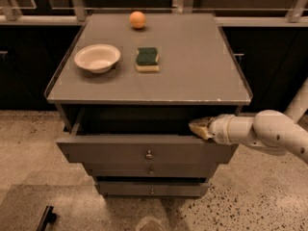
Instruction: Open top drawer
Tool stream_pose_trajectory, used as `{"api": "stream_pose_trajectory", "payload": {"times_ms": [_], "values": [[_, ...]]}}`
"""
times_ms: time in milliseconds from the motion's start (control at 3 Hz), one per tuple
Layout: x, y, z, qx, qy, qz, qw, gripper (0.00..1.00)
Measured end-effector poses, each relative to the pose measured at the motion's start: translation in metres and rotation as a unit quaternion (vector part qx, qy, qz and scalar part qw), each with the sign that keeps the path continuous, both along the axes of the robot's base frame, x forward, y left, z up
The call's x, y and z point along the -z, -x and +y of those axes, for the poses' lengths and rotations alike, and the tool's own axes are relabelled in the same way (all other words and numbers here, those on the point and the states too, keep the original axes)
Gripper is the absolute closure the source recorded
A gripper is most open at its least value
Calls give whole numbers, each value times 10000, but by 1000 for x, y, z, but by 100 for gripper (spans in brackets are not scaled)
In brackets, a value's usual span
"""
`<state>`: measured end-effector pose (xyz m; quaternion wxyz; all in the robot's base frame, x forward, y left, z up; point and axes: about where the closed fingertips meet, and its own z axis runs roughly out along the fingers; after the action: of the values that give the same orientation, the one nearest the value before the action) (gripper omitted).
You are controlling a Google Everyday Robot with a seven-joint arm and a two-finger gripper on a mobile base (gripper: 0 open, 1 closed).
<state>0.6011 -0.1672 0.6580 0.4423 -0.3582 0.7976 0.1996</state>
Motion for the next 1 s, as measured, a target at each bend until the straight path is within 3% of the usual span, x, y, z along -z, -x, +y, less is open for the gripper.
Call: {"api": "stream_pose_trajectory", "payload": {"times_ms": [1000], "values": [[4, 14, 10, -87, -187, 68, 9998, 100]]}}
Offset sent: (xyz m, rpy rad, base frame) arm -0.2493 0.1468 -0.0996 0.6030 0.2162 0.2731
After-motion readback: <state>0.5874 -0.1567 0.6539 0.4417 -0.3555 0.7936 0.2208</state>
